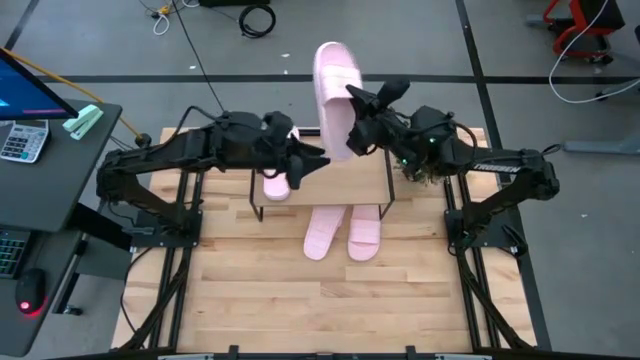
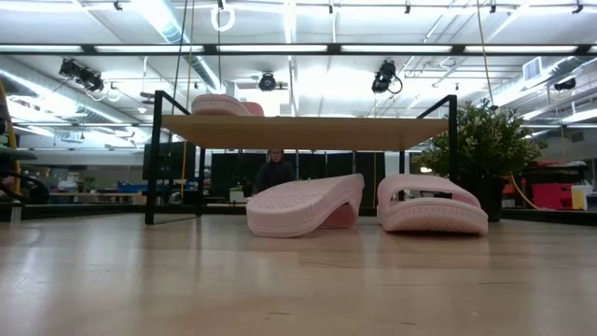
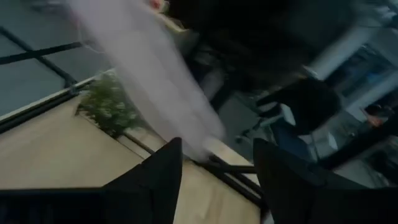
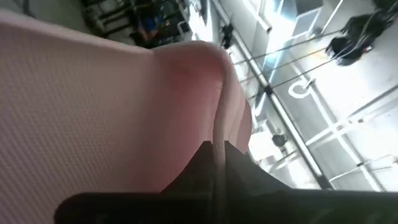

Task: Pick and place slides into the shelf
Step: Put the pink slipper on the shelf

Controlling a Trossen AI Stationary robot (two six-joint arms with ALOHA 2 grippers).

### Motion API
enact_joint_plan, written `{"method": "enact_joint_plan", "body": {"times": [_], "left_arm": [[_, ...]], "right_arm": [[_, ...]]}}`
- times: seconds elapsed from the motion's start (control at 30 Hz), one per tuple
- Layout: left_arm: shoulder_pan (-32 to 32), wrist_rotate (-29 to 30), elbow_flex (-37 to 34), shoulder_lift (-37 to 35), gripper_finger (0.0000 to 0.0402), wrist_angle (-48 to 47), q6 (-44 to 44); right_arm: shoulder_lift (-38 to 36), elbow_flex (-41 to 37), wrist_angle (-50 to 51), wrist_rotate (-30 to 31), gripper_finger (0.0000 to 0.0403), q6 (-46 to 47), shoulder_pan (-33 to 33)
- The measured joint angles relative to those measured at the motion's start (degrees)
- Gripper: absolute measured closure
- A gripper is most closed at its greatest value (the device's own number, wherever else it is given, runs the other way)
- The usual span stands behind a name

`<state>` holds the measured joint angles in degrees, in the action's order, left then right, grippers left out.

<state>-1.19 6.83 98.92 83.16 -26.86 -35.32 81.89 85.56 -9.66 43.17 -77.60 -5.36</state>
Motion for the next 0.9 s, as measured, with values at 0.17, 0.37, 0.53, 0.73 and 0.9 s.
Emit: {"method": "enact_joint_plan", "body": {"times": [0.17,0.37,0.53,0.73,0.9], "left_arm": [[1.72,1.26,0.08,-4.27,0.0201,0.35,3.00],[3.25,9.92,0.06,-9.03,0.0215,-0.20,8.73],[4.09,15.97,0.13,-11.51,0.0223,0.41,15.15],[4.04,19.80,0.06,-12.07,0.0223,0.11,21.32],[3.84,22.76,0.06,-12.03,0.0227,0.18,25.43]], "right_arm": [[0.14,1.06,6.90,0.91,0.0389,5.91,-2.59],[0.06,1.16,14.63,-0.42,0.0394,13.30,-3.22],[1.44,1.16,19.69,-1.08,0.0389,22.52,-3.20],[5.32,1.16,21.36,-2.22,0.0394,29.96,-3.18],[9.76,1.16,21.40,-2.62,0.0386,32.60,-3.18]]}}
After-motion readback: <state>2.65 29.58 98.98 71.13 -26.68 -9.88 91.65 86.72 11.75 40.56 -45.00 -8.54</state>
